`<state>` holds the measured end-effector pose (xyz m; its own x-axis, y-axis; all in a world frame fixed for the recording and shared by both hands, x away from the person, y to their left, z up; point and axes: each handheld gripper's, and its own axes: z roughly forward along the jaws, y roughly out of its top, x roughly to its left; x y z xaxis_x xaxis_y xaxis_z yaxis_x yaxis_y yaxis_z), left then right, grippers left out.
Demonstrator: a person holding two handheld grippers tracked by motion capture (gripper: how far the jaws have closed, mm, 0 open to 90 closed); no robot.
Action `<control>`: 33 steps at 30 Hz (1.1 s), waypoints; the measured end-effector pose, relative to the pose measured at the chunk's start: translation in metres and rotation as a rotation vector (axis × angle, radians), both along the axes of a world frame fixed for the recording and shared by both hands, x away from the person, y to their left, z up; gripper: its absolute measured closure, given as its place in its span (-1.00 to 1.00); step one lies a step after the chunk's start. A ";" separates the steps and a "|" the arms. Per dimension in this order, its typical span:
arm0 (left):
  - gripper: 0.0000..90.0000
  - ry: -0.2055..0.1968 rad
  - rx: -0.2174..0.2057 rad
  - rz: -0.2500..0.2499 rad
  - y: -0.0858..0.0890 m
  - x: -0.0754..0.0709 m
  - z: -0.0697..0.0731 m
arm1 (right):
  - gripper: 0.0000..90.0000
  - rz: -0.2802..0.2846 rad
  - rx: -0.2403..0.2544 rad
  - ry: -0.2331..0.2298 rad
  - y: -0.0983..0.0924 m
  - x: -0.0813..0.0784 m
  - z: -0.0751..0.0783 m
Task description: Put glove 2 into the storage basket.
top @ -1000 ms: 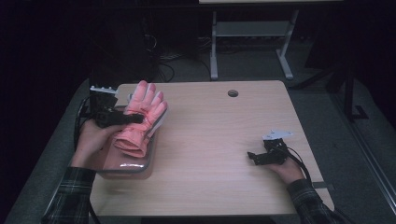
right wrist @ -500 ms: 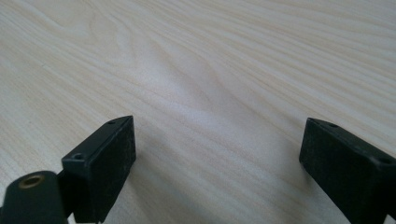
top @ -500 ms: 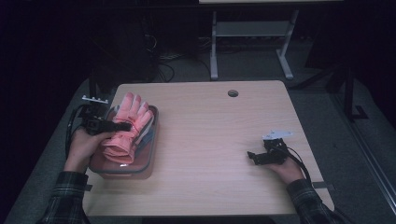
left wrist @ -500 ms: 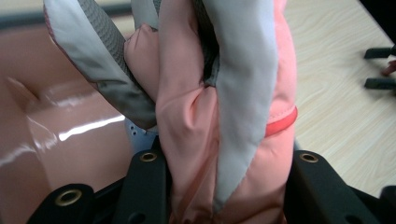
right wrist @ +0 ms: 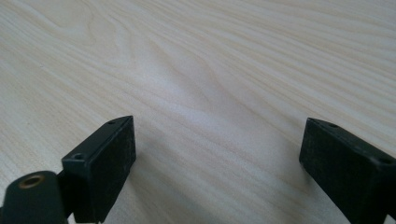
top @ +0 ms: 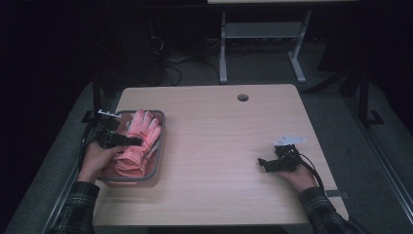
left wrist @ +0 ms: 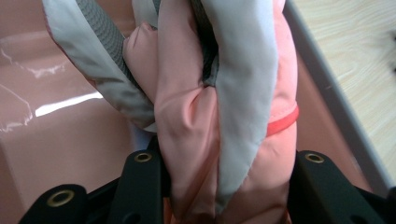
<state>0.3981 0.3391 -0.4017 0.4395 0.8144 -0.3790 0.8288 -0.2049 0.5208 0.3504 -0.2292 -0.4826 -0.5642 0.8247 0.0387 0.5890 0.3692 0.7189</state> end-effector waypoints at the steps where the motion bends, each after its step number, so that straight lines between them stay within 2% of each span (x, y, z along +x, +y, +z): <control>1: 0.25 -0.005 -0.005 0.002 0.001 0.000 -0.001 | -0.78 -0.001 0.000 0.001 0.000 0.000 0.000; 3: 0.17 -0.010 -0.007 -0.006 0.002 0.000 -0.001 | -0.78 -0.003 0.001 0.003 0.000 0.000 0.000; 6: -0.11 -0.021 -0.003 -0.015 0.002 0.000 0.003 | -0.78 -0.004 0.000 0.001 0.000 0.000 0.000; 10: -0.46 -0.040 0.047 -0.025 0.004 0.000 0.011 | -0.78 -0.004 0.000 0.001 0.000 0.000 0.000; 13: -0.60 -0.077 0.066 0.000 0.008 0.000 0.021 | -0.77 -0.003 0.000 0.000 0.000 0.000 0.000; 15: -0.64 -0.099 0.069 0.018 0.012 -0.001 0.027 | -0.78 -0.003 -0.001 -0.001 0.000 0.000 0.000; 20: -0.68 -0.133 0.098 0.024 0.023 -0.005 0.040 | -0.78 -0.004 0.000 0.001 0.000 0.000 0.000; 26: -0.70 -0.199 0.102 0.036 0.030 -0.011 0.059 | -0.78 -0.003 0.000 0.001 0.000 0.000 0.000; 29: -0.70 -0.225 0.097 0.022 0.027 -0.012 0.068 | -0.78 -0.004 0.000 0.001 0.000 0.000 0.000; 33: -0.70 -0.260 0.092 -0.019 0.013 -0.013 0.076 | -0.78 -0.004 0.000 0.001 0.000 0.000 0.000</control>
